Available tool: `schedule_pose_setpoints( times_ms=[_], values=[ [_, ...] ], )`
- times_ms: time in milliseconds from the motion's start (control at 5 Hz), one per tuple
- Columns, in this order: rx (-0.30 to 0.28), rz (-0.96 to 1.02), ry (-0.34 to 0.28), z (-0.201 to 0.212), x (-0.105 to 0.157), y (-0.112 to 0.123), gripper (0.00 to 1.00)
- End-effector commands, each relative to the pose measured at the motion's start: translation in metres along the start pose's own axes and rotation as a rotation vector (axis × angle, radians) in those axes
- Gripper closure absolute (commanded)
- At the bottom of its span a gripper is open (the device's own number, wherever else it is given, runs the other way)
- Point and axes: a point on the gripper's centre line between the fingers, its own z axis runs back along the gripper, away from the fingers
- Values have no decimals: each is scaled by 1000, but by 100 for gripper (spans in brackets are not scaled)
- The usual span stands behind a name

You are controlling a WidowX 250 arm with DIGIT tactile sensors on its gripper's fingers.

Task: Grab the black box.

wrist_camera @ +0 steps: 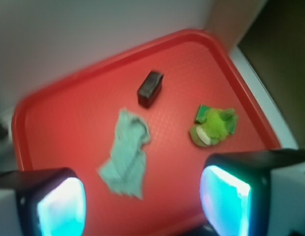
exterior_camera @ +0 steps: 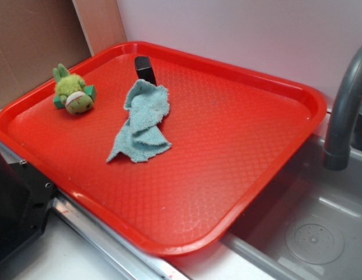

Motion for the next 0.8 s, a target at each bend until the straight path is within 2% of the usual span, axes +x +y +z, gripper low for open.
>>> schedule_pose_setpoints(
  times_ms=[0,200,400,600],
  values=[
    [-5,21,-33,6,8,3,0],
    [-5,21,-33,6,8,3,0],
    [93,134,-18,-45,18,11,0],
    [32,249,42,-99,37,2,0]
  ],
)
